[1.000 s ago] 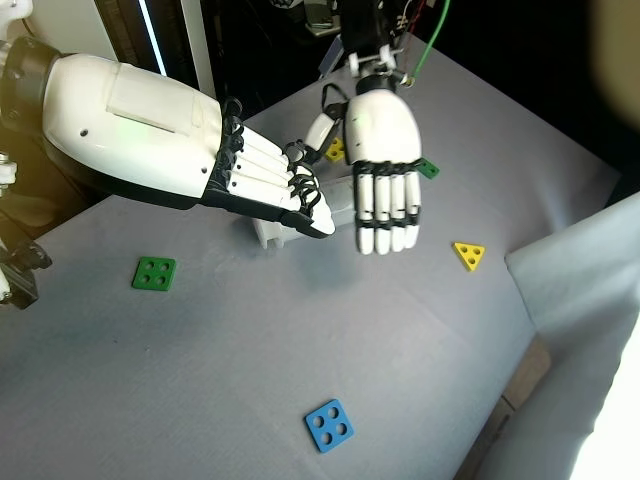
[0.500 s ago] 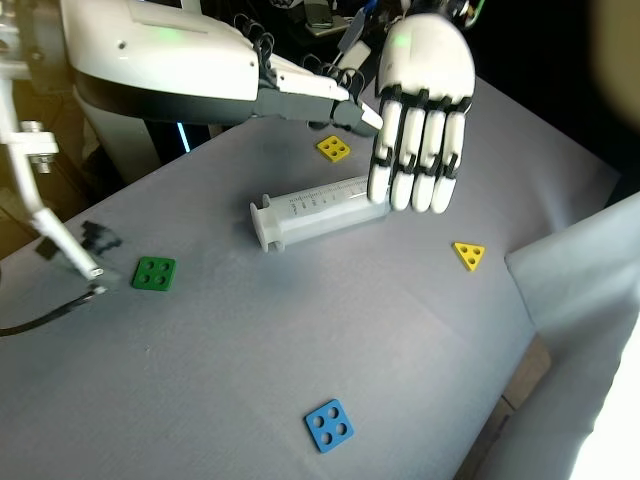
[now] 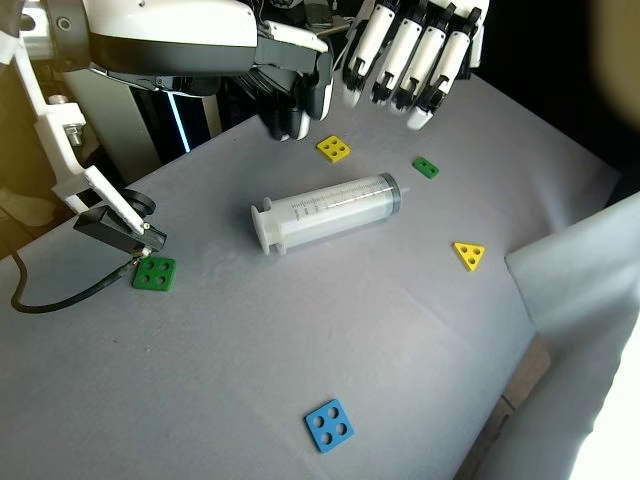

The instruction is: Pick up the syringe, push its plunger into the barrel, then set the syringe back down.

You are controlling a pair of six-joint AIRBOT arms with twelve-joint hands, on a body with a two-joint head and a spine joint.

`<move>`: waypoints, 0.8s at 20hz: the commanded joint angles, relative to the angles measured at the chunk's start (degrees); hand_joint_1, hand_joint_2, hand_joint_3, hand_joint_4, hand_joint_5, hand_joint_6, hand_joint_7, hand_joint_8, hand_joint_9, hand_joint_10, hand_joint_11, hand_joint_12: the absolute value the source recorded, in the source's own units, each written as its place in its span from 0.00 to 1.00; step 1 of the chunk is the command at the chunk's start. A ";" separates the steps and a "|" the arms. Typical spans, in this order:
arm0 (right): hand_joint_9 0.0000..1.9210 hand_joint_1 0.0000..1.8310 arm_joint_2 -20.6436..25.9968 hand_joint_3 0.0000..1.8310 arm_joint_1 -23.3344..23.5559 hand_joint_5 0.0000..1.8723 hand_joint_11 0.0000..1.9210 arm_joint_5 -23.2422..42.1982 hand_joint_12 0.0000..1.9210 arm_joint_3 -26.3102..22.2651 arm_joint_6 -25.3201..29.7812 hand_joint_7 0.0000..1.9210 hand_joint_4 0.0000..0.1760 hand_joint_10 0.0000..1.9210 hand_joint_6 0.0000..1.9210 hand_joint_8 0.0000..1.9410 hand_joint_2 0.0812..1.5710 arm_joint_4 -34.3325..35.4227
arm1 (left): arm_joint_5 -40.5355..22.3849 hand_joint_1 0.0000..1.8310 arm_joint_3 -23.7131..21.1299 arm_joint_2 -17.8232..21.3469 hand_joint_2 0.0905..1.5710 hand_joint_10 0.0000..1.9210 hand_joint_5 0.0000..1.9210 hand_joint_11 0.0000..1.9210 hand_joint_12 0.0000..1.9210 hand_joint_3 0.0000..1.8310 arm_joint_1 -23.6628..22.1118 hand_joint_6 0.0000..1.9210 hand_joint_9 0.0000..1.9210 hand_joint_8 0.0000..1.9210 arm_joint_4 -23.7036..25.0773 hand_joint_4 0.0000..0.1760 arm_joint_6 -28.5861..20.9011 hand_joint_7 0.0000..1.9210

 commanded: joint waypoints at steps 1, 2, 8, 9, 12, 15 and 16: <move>0.38 0.16 -0.14 0.01 0.41 0.35 0.39 0.67 1.00 -0.03 -0.18 0.36 0.00 1.00 1.00 1.00 0.97 4.96 | -6.45 0.15 -0.27 0.11 1.00 1.00 0.45 0.49 1.00 0.03 -0.80 1.00 0.46 1.00 -1.00 0.00 -0.20 0.48; 0.37 0.12 -0.13 0.01 0.35 0.34 0.39 0.67 1.00 -0.17 -0.20 0.35 0.00 1.00 1.00 1.00 0.99 4.96 | -7.44 0.15 -0.46 0.37 1.00 1.00 0.45 0.49 1.00 0.03 -1.19 1.00 0.46 1.00 0.07 0.00 -0.57 0.48; 0.33 0.09 -0.07 0.01 0.24 0.35 0.36 0.30 1.00 -0.62 -0.24 0.34 0.00 1.00 1.00 1.00 1.00 4.96 | -12.34 0.20 -0.84 1.50 1.00 1.00 0.43 0.45 1.00 0.03 -2.72 1.00 0.44 1.00 3.72 0.00 -1.01 0.46; 0.34 0.07 -0.07 0.01 0.21 0.35 0.36 0.22 1.00 -0.62 -0.24 0.34 0.00 1.00 1.00 1.00 1.00 4.96 | -12.53 0.21 -0.73 1.50 1.00 1.00 0.42 0.45 1.00 0.02 -2.72 1.00 0.44 1.00 3.91 0.00 -1.01 0.46; 0.33 0.06 -0.07 0.01 0.20 0.34 0.35 0.21 1.00 -0.62 -0.26 0.33 0.00 1.00 1.00 1.00 1.00 4.96 | -12.60 0.21 -0.72 1.51 1.00 1.00 0.41 0.44 1.00 0.02 -2.96 1.00 0.43 1.00 4.06 0.00 -1.01 0.45; 0.33 0.09 -0.07 0.01 0.19 0.34 0.35 0.21 1.00 -0.62 -0.33 0.33 0.00 1.00 1.00 1.00 1.00 4.96 | -12.46 0.21 -0.89 1.57 1.00 1.00 0.41 0.43 1.00 0.02 -2.95 1.00 0.41 1.00 3.93 0.00 -1.00 0.43; 0.33 0.09 -0.07 0.01 0.18 0.34 0.36 0.21 1.00 -0.63 -0.36 0.33 0.00 1.00 1.00 1.00 1.00 4.96 | -12.10 0.21 -0.97 1.72 1.00 1.00 0.41 0.43 1.00 0.02 -2.96 1.00 0.42 1.00 3.62 0.00 -0.91 0.44</move>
